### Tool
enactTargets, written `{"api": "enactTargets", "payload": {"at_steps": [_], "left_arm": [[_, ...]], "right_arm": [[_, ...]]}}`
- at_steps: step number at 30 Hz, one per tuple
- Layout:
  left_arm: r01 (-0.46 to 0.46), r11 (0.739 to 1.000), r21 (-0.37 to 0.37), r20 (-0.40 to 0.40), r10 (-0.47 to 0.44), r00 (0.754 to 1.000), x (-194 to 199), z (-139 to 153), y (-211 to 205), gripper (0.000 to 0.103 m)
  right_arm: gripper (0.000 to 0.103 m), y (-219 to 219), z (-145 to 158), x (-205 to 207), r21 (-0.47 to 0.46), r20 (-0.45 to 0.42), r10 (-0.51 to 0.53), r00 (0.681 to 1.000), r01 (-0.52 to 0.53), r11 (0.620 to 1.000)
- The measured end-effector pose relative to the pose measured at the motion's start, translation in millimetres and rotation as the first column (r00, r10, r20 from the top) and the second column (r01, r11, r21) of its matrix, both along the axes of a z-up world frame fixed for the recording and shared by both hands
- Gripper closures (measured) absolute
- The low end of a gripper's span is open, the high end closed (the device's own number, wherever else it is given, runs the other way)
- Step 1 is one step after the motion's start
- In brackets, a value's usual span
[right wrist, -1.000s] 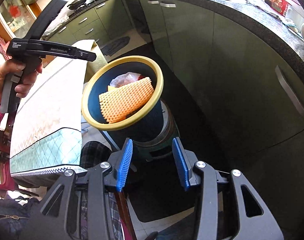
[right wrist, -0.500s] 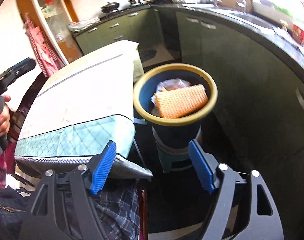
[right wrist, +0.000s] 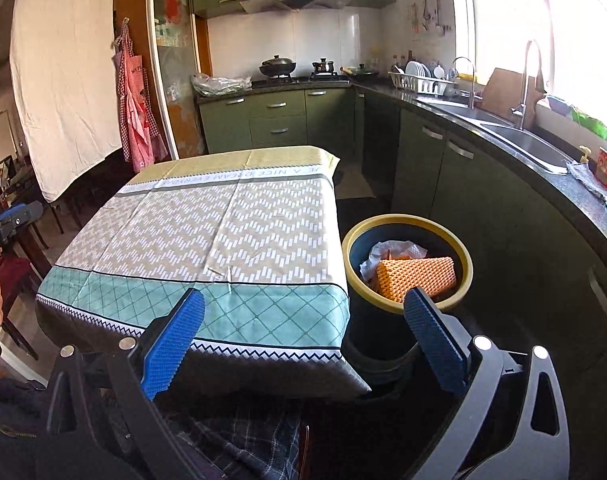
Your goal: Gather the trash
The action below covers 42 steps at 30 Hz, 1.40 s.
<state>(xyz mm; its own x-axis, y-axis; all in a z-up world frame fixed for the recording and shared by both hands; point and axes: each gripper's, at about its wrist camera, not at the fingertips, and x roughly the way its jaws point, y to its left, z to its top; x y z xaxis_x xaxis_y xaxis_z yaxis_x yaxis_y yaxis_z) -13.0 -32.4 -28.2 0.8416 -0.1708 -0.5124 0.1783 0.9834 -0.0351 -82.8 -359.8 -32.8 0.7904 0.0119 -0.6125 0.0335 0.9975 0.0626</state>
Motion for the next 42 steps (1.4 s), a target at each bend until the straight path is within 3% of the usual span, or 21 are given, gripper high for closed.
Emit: {"api": "enactTargets", "payload": {"at_steps": [6,10,42], "left_arm": [[0.059,0.998,0.030,-0.016,-0.058,0.998,-5,2,-16,0.007],[0.075,0.997,0.008,-0.008,-0.075,0.997,-6,5,-19,0.007],[0.035,0.999,0.011,0.006,-0.035,0.999,-17,8,-11,0.007]], "right_arm": [[0.005,-10,9,-24,-0.001,0.004,-0.052,0.999,0.052,0.999],[0.005,-11,14,-32,-0.003,0.017,-0.046,0.999,0.046,0.999],[0.005,7,29,-25,-0.051,0.061,0.044,0.997,-0.041,0.998]]}}
